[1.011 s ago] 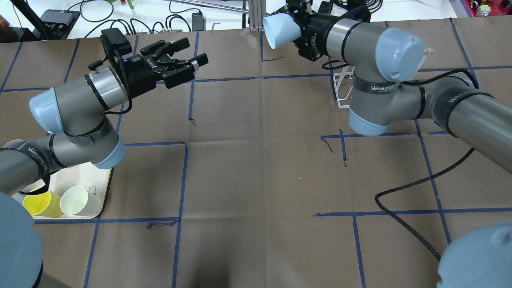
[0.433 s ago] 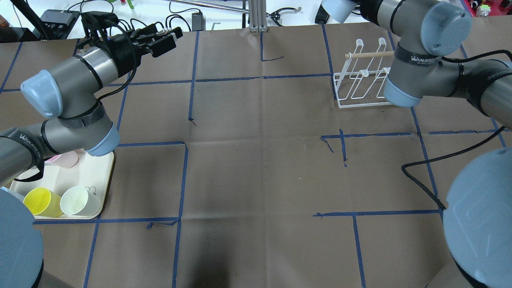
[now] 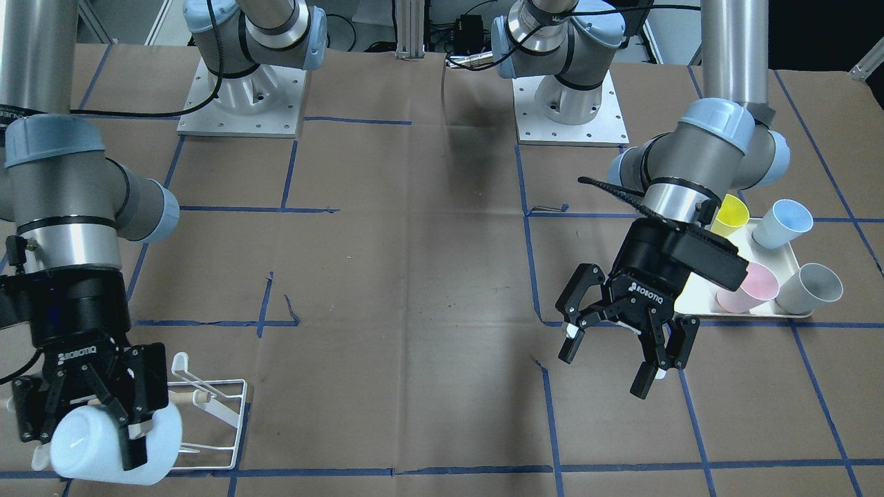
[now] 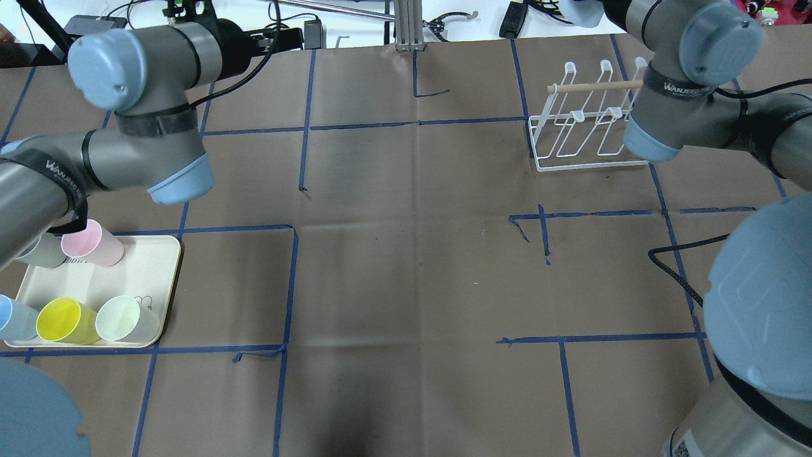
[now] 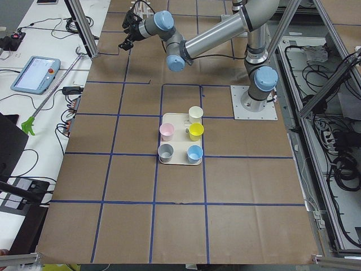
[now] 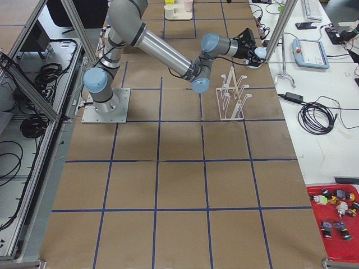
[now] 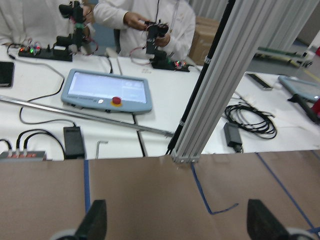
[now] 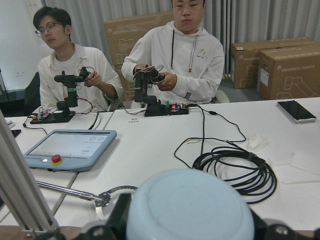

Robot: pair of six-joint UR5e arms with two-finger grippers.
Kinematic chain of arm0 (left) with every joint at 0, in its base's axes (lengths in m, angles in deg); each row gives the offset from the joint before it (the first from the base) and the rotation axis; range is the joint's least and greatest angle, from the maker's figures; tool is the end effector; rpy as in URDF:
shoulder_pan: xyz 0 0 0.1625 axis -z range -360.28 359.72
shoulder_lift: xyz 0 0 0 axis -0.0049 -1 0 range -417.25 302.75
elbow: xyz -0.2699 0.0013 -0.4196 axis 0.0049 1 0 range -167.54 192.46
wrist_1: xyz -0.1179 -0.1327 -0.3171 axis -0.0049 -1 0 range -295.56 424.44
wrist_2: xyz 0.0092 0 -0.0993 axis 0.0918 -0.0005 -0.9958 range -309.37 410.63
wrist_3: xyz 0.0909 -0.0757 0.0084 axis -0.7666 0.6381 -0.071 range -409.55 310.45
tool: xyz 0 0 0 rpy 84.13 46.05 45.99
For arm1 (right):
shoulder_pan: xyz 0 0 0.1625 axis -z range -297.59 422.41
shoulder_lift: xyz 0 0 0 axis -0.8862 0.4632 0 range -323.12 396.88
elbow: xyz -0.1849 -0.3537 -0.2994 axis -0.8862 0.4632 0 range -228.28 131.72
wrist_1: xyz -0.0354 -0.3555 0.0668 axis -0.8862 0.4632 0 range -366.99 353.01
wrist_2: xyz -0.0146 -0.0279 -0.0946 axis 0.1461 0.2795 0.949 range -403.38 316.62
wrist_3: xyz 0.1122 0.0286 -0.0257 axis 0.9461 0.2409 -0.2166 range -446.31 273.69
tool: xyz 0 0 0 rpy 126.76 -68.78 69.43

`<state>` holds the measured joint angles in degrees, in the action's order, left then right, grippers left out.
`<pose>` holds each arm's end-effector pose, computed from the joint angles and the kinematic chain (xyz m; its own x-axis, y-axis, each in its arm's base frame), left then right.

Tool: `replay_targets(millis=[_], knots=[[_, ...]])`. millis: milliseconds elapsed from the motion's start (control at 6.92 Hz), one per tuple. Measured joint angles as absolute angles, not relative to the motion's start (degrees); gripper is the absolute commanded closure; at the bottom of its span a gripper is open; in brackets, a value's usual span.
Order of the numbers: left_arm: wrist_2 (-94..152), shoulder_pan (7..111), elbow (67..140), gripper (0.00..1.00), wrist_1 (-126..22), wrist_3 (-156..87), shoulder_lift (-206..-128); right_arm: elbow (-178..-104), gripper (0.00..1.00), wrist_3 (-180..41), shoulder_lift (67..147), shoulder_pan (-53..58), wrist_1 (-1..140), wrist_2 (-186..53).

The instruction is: Transfer IKEA cup to right arm and place on rack

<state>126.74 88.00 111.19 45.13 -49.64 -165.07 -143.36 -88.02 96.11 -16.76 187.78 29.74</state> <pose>-0.1434 -0.6114 0.4732 -0.9754 0.1391 0.1710 -0.0199 0.7171 -0.6967 0.0386 -0.6906 0.4454 -0.9924 -0.0969 -0.0765 0.0379 0.3507 -0.9357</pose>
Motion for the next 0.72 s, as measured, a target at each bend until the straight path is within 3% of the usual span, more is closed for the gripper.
replay_targets(millis=[722], knots=[[139.38,90.68,106.17,0.01,-7.39,-49.64,-151.44,-144.86,0.6,-97.94,94.24,-18.0,188.74,31.93]])
